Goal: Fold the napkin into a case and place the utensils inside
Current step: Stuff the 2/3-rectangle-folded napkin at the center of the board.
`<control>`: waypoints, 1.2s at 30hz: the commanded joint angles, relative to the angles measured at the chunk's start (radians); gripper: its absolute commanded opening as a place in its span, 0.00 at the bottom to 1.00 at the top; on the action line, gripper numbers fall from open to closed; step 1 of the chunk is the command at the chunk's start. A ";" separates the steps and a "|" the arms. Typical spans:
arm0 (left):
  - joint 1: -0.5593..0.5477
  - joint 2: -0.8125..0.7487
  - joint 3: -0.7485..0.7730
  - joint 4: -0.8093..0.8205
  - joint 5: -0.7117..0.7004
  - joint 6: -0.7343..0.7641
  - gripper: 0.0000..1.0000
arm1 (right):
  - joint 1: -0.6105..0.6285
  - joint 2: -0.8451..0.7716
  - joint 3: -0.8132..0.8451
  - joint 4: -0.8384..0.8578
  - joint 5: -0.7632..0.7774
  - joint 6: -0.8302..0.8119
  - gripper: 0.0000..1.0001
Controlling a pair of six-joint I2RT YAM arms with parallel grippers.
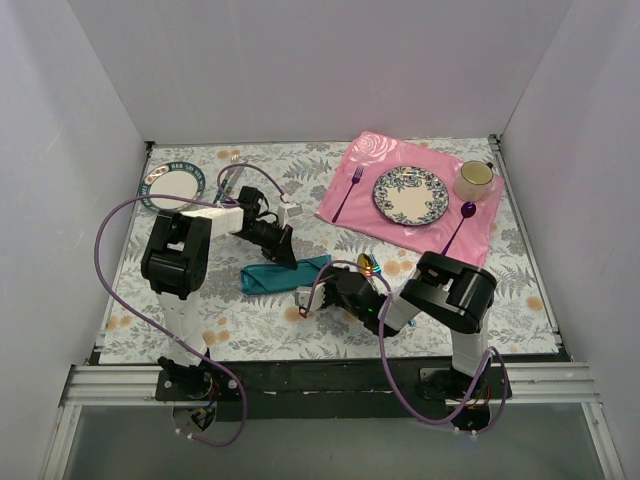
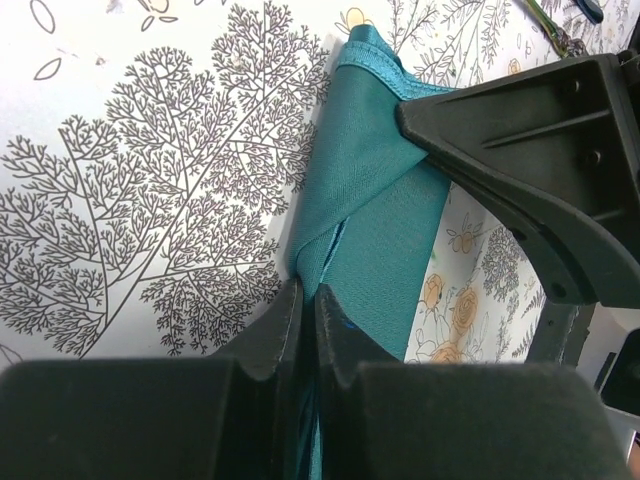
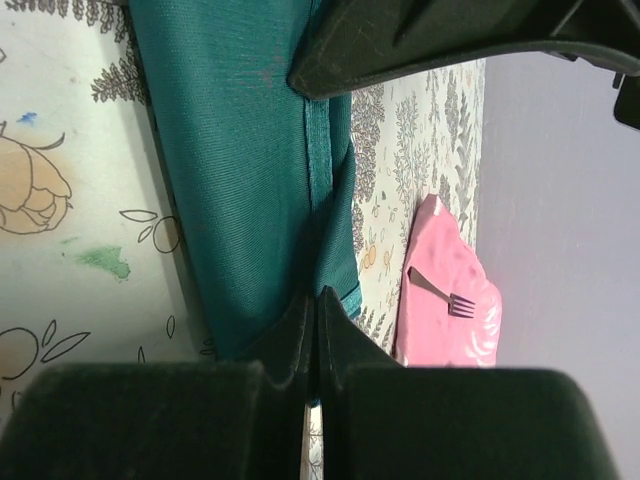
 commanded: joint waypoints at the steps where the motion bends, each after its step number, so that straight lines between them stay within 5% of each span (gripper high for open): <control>1: -0.002 0.009 -0.024 0.017 -0.053 -0.002 0.00 | 0.005 -0.070 0.038 -0.076 0.022 0.079 0.10; 4: -0.004 0.016 -0.036 0.020 -0.061 -0.001 0.00 | 0.007 -0.160 0.098 -0.213 0.033 0.142 0.25; 7: -0.004 0.015 -0.042 0.026 -0.064 -0.005 0.00 | 0.005 -0.199 0.149 -0.314 0.027 0.205 0.29; 10: -0.004 0.020 -0.039 0.028 -0.062 -0.008 0.00 | 0.007 -0.237 0.170 -0.399 0.007 0.242 0.49; 14: -0.004 0.026 -0.033 0.023 -0.067 -0.005 0.00 | 0.001 -0.262 0.189 -0.514 -0.051 0.280 0.58; 24: -0.004 0.026 -0.035 0.013 -0.064 0.005 0.00 | -0.096 -0.265 0.250 -0.664 -0.175 0.382 0.53; 36: -0.004 0.030 -0.030 0.014 -0.059 -0.001 0.00 | -0.134 -0.173 0.287 -0.635 -0.212 0.388 0.42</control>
